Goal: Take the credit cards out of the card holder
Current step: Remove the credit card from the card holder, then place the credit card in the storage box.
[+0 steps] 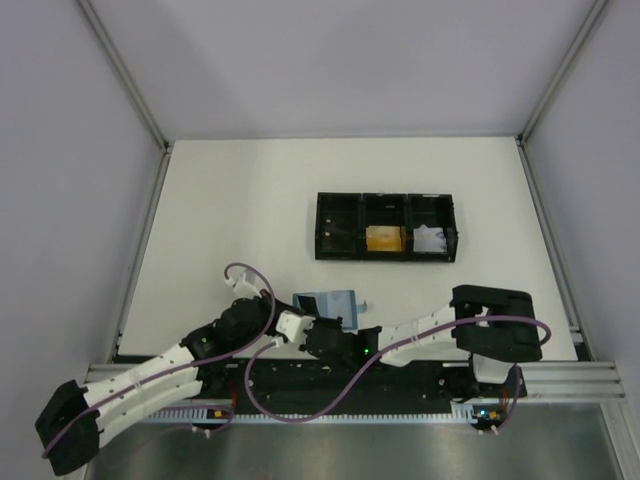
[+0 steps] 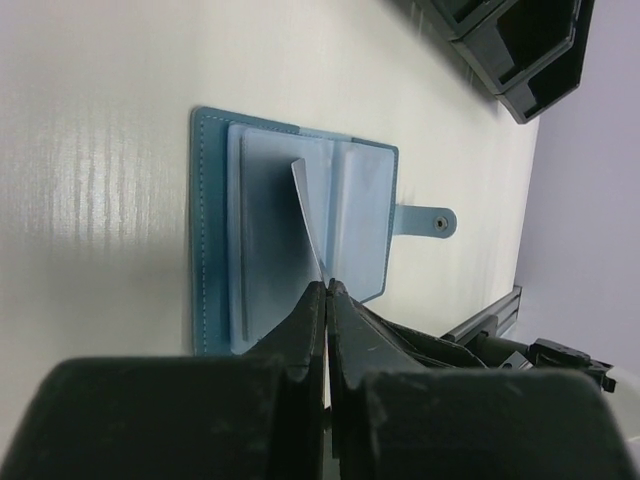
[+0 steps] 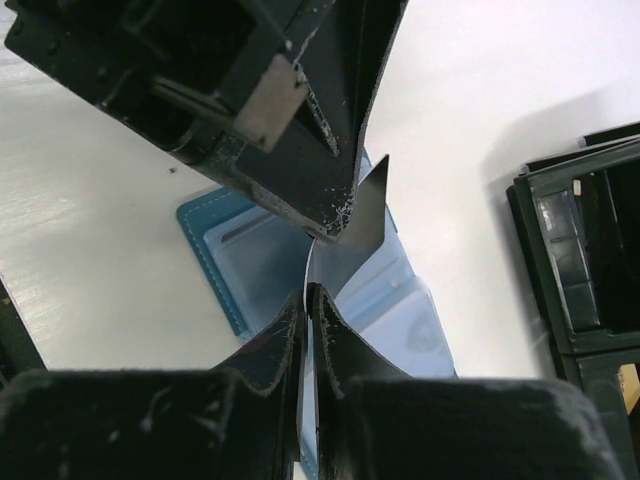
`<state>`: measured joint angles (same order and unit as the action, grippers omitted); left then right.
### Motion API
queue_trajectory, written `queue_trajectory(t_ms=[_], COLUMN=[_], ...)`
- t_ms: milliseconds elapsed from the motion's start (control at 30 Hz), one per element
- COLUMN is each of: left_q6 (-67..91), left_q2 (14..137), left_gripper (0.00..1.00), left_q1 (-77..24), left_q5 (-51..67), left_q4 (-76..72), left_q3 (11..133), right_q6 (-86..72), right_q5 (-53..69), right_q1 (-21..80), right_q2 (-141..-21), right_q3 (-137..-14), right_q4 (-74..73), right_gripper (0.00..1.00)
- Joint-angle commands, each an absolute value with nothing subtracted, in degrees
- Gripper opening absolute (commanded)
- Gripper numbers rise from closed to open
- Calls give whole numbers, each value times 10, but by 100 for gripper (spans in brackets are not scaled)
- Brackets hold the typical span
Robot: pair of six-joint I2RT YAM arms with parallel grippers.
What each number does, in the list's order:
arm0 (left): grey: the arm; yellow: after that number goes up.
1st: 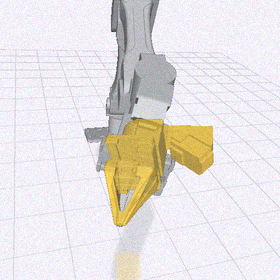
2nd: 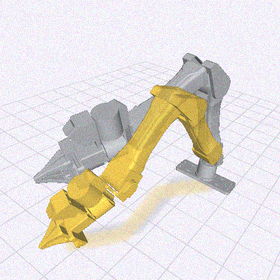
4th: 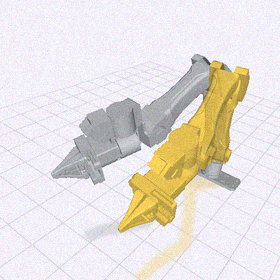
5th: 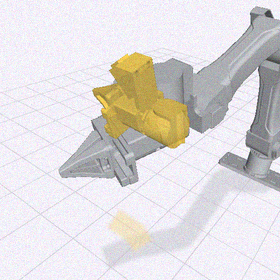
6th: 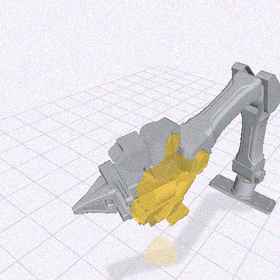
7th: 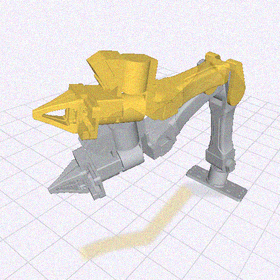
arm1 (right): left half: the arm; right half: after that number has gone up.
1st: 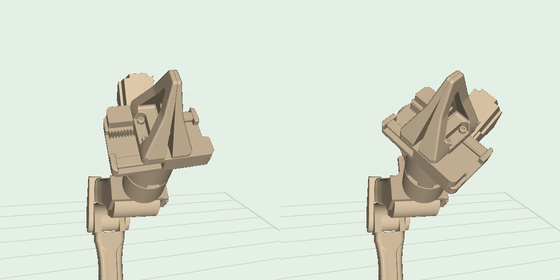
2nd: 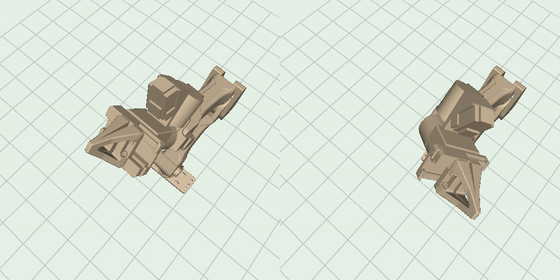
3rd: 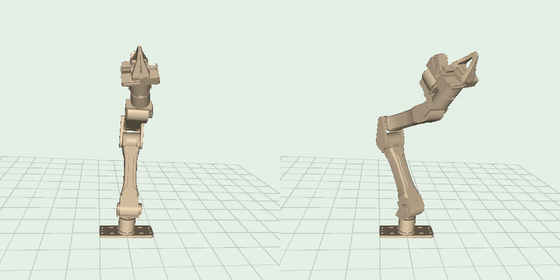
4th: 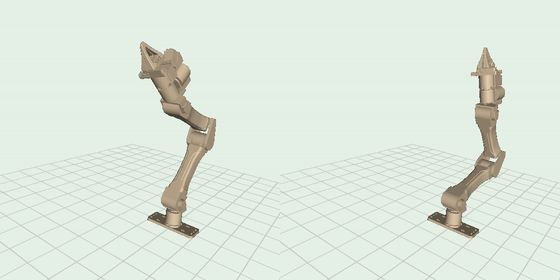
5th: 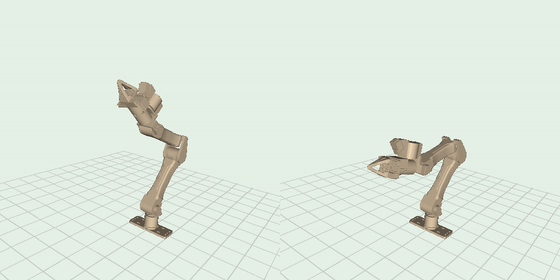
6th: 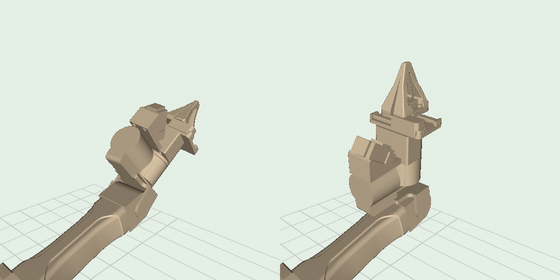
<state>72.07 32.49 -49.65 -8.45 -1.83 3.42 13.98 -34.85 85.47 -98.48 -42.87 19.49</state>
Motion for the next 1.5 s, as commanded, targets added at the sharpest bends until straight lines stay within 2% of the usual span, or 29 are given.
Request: queue_trajectory(t_ms=[0, 33, 100, 133, 233, 300, 400, 467, 567, 733, 933, 1033, 1233, 1467], left_q6=[708, 701, 680, 661, 583, 510, 384, 288, 148, 17, -157, -260, -330, -364], left_q2=[301, 293, 273, 260, 222, 198, 171, 165, 172, 207, 261, 277, 319, 393], left_gripper=[0, 0, 10, 18, 51, 65, 76, 79, 82, 83, 83, 77, 72, 51], left_q1=[-499, -499, -499, -499, -499, -499, -499, -499, -499, -499, -499, -499, -499, -499], left_q5=[-69, -72, -80, -87, -108, -119, -111, -75, -7, 108, 278, 318, 346, 368], left_q4=[-25, -19, -4, 14, 58, 87, 102, 95, 96, 108, 189, 209, 194, 205], left_q3=[36, 38, 47, 55, 92, 122, 170, 198, 243, 304, 353, 352, 359, 384], right_q6=[132, 132, 132, 133, 134, 134, 130, 133, 141, 160, 173, 179, 191, 200], right_q5=[-347, -346, -345, -343, -336, -329, -304, -289, -263, -242, -229, -221, -204, -192], right_q1=[860, 860, 860, 860, 860, 857, 849, 845, 840, 837, 836, 837, 836, 837], right_q2=[-944, -937, -917, -905, -861, -827, -782, -755, -720, -686, -650, -638, -619, -612], right_q3=[-438, -437, -434, -432, -425, -422, -420, -423, -426, -441, -452, -457, -468, -483], right_q4=[203, 197, 182, 173, 144, 122, 79, 55, 25, -33, -62, -66, -74, -77], right_gripper=[0, 0, 0, 0, 0, 0, 0, 0, 0, 0, 0, 0, 0, 0])
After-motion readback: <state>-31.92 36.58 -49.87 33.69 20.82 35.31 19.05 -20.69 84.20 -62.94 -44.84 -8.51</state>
